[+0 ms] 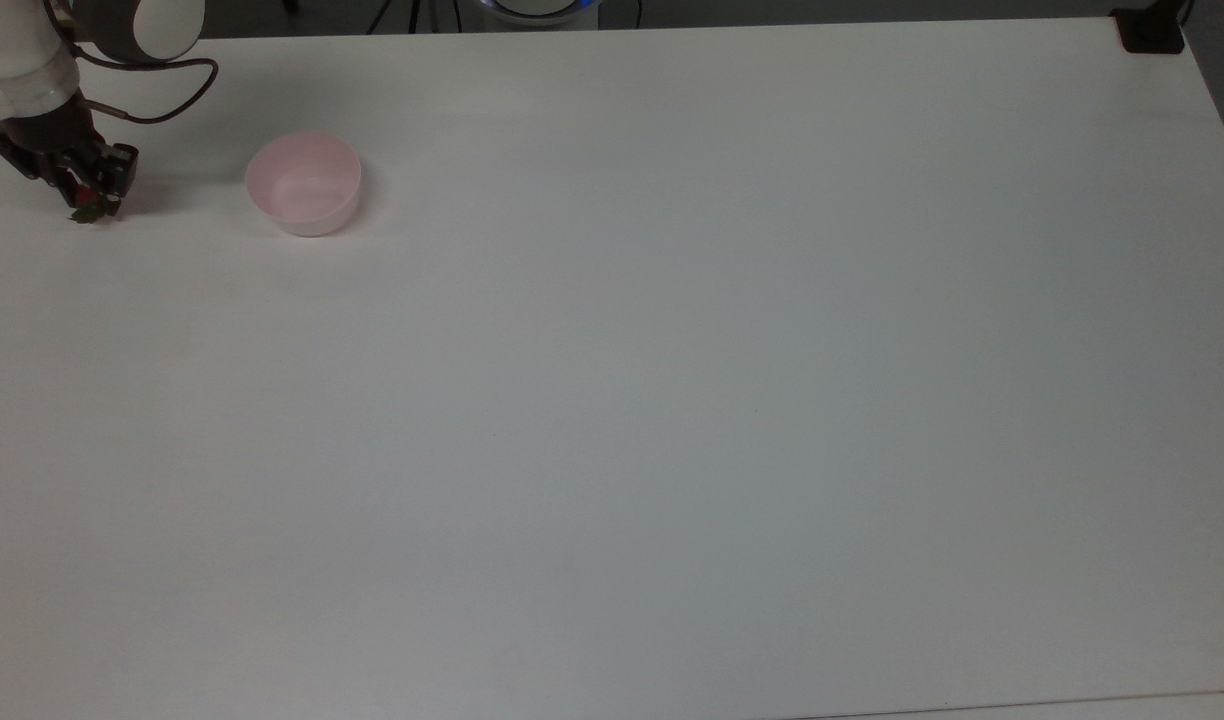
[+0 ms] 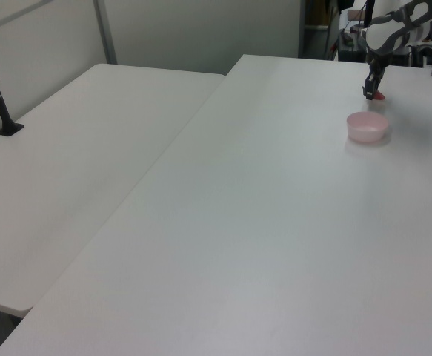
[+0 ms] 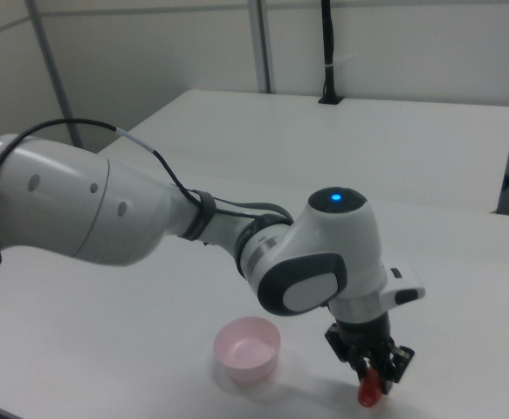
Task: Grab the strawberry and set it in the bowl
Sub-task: 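Lift the strawberry and carry it over the pink bowl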
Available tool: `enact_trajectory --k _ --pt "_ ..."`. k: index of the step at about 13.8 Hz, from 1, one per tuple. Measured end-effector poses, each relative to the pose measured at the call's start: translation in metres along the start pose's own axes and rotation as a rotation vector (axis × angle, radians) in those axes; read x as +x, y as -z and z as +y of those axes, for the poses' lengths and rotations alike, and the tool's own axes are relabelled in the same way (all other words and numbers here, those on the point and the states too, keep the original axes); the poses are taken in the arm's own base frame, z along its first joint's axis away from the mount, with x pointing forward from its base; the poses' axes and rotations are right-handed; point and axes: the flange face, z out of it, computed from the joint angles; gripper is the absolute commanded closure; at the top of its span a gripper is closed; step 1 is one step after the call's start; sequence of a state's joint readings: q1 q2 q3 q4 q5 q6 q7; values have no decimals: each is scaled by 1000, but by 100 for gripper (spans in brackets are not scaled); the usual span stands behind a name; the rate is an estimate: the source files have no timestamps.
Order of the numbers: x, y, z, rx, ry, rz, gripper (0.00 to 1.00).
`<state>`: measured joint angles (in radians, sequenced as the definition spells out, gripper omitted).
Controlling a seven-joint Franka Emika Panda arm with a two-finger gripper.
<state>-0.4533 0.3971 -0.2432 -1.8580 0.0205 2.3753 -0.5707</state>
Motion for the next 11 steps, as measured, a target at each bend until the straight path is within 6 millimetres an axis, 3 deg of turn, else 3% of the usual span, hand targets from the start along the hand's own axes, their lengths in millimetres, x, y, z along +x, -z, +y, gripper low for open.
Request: enact_trajectory --k 3,7,9,11 --pt "6 28 -21 60 30 -43 82" --pt "15 87 -80 136 67 -104 82" --pt "25 96 -120 146 44 -128 82" --pt "30 86 -156 150 26 -159 82"
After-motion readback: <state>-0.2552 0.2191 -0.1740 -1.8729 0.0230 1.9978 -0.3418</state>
